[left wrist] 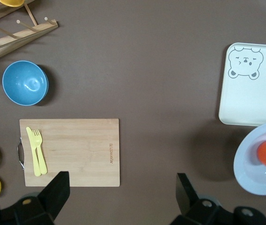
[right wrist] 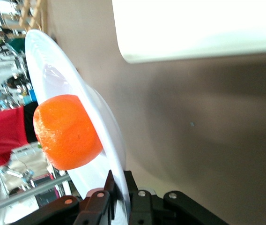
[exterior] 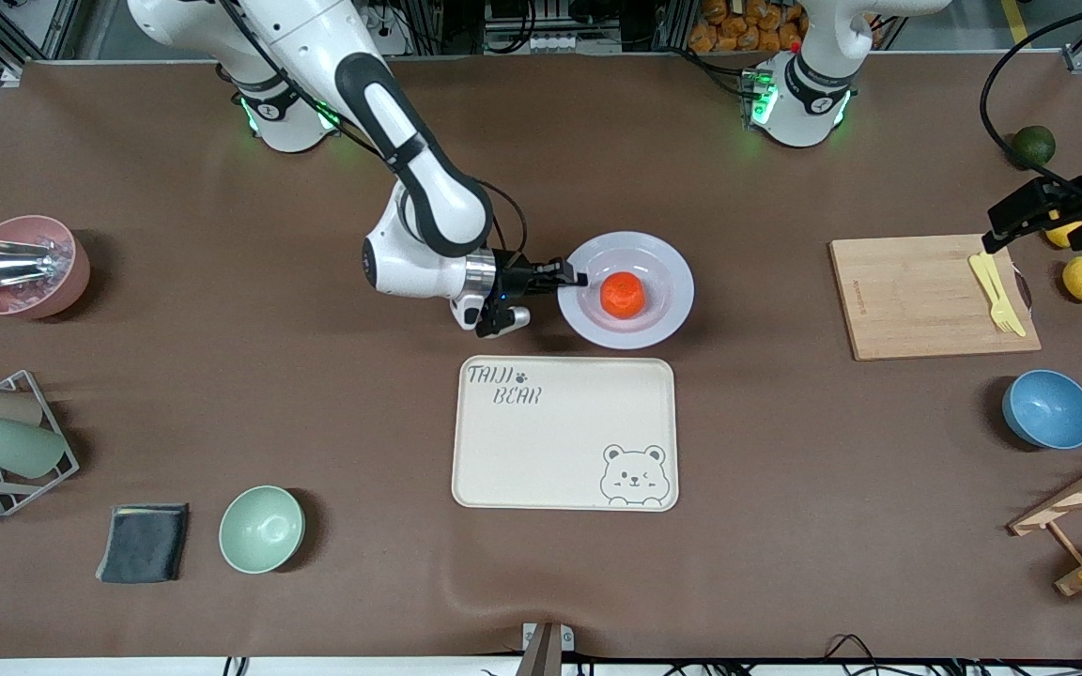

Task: Place orange and plate with both arms
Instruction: 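Slide the plate with the right gripper onto the bear tray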

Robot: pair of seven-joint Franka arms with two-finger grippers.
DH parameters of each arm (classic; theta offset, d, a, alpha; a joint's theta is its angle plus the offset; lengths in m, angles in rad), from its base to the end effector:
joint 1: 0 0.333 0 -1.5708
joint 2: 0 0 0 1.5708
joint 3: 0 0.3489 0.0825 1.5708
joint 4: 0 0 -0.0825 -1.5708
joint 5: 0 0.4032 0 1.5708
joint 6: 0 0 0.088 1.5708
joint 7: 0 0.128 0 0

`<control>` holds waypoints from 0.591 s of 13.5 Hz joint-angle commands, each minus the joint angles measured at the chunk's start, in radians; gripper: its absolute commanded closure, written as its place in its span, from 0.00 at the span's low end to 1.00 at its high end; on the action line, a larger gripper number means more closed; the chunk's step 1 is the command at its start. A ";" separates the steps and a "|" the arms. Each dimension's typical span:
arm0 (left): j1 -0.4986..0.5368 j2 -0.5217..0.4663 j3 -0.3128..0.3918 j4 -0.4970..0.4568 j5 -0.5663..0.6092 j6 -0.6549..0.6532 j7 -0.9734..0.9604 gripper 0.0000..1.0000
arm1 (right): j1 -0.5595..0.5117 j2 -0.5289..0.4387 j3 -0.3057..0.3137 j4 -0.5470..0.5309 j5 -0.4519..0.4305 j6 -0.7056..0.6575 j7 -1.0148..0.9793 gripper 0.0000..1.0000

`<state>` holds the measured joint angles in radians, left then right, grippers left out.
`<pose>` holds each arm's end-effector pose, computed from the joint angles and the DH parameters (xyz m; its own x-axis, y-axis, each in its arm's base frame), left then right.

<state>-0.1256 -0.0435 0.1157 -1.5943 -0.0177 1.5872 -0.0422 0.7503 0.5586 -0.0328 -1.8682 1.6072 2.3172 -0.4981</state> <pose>0.5614 -0.0063 0.6509 0.9988 0.0327 0.0351 0.0318 -0.9992 0.0242 0.4901 0.4750 0.2207 0.9831 0.0445 -0.1775 -0.1285 -0.5224 -0.8430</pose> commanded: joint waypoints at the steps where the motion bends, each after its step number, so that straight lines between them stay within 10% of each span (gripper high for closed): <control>1: -0.003 -0.026 0.009 -0.027 -0.015 -0.007 0.041 0.00 | -0.040 0.043 0.010 0.095 -0.027 -0.009 0.088 1.00; 8: -0.002 -0.061 -0.037 -0.055 -0.004 -0.006 0.031 0.00 | -0.147 0.252 0.008 0.349 -0.107 -0.012 0.162 1.00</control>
<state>-0.1298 -0.0630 0.1001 -1.6218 -0.0177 1.5860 -0.0214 0.6332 0.7172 -0.0379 -1.6363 1.5421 2.3199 -0.3637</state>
